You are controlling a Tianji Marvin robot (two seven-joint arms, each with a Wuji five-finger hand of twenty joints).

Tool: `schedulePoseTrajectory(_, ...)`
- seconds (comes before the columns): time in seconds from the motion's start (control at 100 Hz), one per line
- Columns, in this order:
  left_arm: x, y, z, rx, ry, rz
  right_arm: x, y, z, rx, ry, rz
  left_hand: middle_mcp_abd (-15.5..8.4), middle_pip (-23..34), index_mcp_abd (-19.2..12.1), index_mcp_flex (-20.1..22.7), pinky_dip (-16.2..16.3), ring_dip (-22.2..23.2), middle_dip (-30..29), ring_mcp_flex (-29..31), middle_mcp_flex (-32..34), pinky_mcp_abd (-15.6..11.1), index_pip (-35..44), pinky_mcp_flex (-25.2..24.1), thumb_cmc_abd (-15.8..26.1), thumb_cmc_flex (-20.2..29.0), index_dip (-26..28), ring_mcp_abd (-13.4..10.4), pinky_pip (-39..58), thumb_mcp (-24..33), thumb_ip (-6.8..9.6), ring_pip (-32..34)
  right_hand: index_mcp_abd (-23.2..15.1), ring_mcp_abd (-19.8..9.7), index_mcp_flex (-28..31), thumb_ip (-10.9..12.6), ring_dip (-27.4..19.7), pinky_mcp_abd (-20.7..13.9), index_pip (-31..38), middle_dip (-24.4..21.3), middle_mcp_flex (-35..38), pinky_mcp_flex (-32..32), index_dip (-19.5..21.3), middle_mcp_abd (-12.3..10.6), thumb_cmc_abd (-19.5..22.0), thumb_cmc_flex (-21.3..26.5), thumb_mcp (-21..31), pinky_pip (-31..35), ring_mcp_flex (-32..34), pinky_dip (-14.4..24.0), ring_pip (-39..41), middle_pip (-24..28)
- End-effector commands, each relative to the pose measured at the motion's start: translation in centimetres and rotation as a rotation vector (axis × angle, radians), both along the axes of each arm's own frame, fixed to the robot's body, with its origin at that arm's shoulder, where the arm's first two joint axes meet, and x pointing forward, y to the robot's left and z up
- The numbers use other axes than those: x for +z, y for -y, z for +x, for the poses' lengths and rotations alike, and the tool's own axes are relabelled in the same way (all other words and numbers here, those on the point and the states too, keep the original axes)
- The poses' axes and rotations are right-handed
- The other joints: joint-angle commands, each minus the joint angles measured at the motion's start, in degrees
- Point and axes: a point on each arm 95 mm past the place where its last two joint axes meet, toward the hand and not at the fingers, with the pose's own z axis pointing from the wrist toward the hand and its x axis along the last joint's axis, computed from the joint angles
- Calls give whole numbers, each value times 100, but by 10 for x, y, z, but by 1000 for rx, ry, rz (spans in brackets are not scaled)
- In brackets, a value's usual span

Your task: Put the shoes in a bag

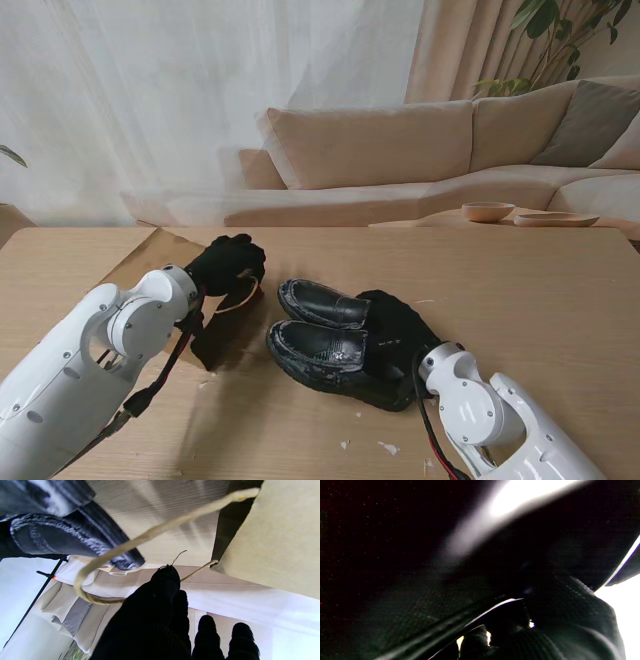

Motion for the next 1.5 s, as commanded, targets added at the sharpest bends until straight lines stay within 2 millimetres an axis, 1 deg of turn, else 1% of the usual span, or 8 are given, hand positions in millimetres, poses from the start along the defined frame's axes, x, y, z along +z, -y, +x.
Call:
schedulePoseTrajectory(0.0, 9, 9, -2, -26, 3, -13, 12, -11, 4, 35, 23, 18, 110, 86, 466, 214, 143, 105, 107, -121, 25, 53, 643, -95, 217, 438, 426, 48, 97, -22, -42, 51, -776, -44, 271, 291, 45, -20, 541, 243, 340, 16, 432, -177, 1244, 292, 207, 99, 24, 25, 63, 451)
schedulePoseTrajectory(0.49, 26, 41, -5, -93, -21, -74, -4, -40, 16, 126, -16, -20, 145, 69, 485, 282, 190, 195, 113, -126, 84, 78, 580, -100, 177, 439, 482, 79, 111, -13, -27, 59, -795, -56, 232, 301, 16, -14, 526, 248, 287, -5, 478, -193, 1296, 304, 126, 102, 21, 28, 8, 457)
schedulePoseTrajectory(0.79, 35, 64, -11, -145, -61, -106, -7, -58, 37, 116, -23, -54, 147, 61, 478, 311, 232, 258, 113, -132, 90, 84, 564, -106, 161, 438, 504, 87, 131, -4, -33, 70, -807, -55, 207, 322, 88, -62, 511, 289, 299, 145, 492, -177, 1313, 310, 90, 268, 45, 104, 148, 558)
schedulePoseTrajectory(0.89, 37, 68, -12, -158, -62, -106, -7, -64, 42, 105, -19, -55, 153, 59, 465, 327, 254, 285, 111, -133, 111, 96, 549, -108, 156, 439, 506, 93, 144, -26, -42, 77, -805, -30, 204, 321, 380, -43, 524, 377, 375, 332, 480, -156, 1305, 306, 107, 707, 30, 281, 721, 778)
schedulePoseTrajectory(1.06, 38, 73, -12, -169, -74, -110, -4, -73, 49, 81, 0, -68, 161, 50, 459, 333, 279, 303, 107, -132, 119, 94, 534, -115, 159, 438, 519, 87, 151, -27, -37, 69, -841, 50, 187, 323, 860, -147, 526, 565, 440, 420, 476, -122, 1301, 263, 128, 2038, 86, 729, 1718, 1259)
schedulePoseTrajectory(1.18, 40, 78, -13, -175, -80, -117, -3, -80, 53, 74, 1, -72, 175, 39, 459, 356, 292, 318, 101, -137, 125, 97, 515, -117, 144, 439, 516, 112, 151, -12, -29, 68, -860, 105, 184, 325, 1095, -303, 528, 693, 389, 272, 470, -107, 1294, 245, 150, 3278, 101, 766, 2234, 1490)
schedulePoseTrajectory(1.35, 43, 89, -12, -189, -88, -119, -2, -91, 55, 67, -8, -69, 155, 34, 414, 355, 313, 338, 99, -132, 129, 106, 507, -119, 159, 439, 529, 97, 159, -46, -42, 71, -871, 149, 175, 332, 1448, -544, 531, 1108, 466, 300, 472, -52, 1301, 232, 141, 4808, 222, 786, 2974, 1902)
schedulePoseTrajectory(1.49, 44, 97, -12, -201, -101, -121, -2, -98, 55, 72, -8, -73, 161, 30, 408, 343, 322, 341, 98, -135, 119, 101, 495, -121, 177, 438, 544, 105, 155, -55, -34, 63, -891, 166, 163, 341, 1688, -694, 532, 1396, 524, 414, 490, -7, 1312, 225, 135, 5521, 345, 881, 3462, 2137)
